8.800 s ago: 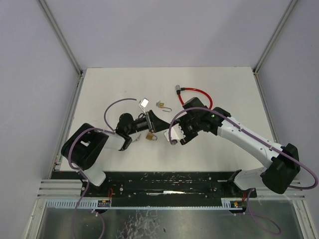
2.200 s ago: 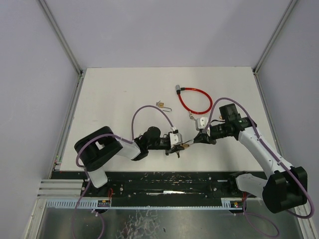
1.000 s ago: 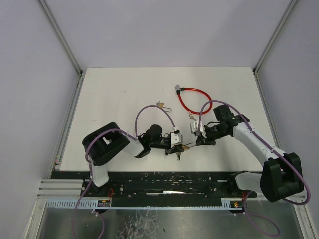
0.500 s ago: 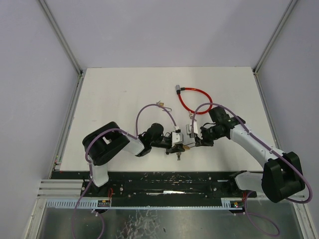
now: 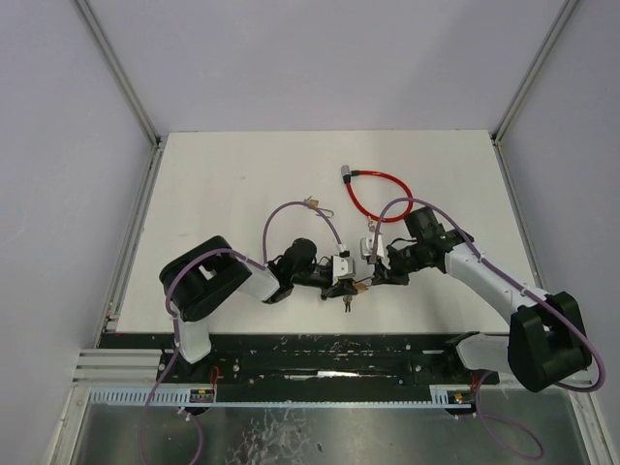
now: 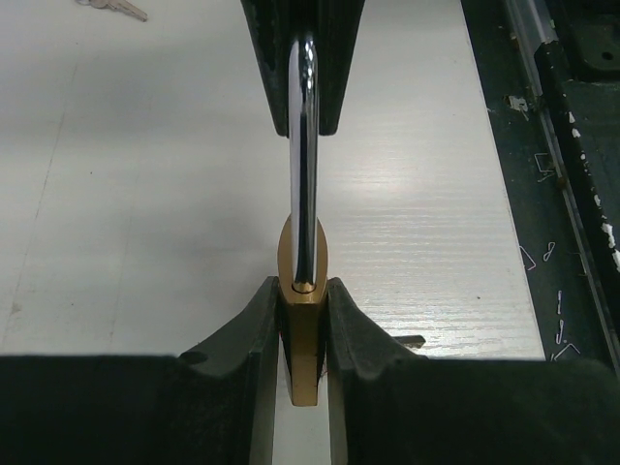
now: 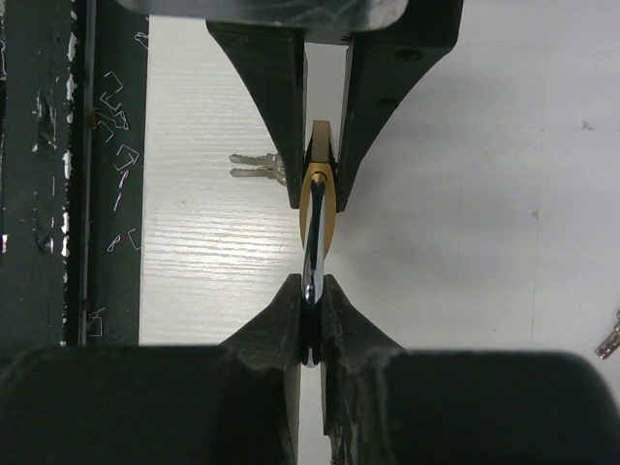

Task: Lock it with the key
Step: Lock the lock.

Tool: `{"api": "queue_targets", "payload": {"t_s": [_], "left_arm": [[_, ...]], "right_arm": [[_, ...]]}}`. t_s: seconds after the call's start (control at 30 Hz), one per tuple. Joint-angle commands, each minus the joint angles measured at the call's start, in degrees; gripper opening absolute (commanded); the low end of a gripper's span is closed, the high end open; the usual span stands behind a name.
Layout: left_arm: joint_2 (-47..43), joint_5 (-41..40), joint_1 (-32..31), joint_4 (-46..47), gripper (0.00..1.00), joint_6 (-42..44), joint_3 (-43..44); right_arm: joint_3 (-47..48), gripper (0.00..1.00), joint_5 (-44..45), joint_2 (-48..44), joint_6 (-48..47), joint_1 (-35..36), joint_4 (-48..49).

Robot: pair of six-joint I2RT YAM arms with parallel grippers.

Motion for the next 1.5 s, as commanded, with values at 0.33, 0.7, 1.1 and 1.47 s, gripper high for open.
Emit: {"api": "queue_targets", "payload": {"t_s": [0.33,0.7,1.1,1.47], "left_arm": [[3.94,-2.34,-2.24,4.0,0.0,1.01,0.97],[3.75,-3.32,-2.26,4.92,0.0,0.74,0.21],[4.13,-3.8,-2.22,1.34,0.0,1.25,1.91],[4.2,-3.62,-2.23,0.36,0.0,1.41,2.45]], "right_arm": [[-2.07,0.0,4.49,6.51,2.83,9.19,8.65],[3.38,0.19,3.26,5.99,4.67,6.91,3.82],[4.6,0.73,-2.64,-7.27,-0.84,-6.67,-4.13],[6.45,0.43,-3.48,-3.54,-12.41,-10.29,-15.96]]}}
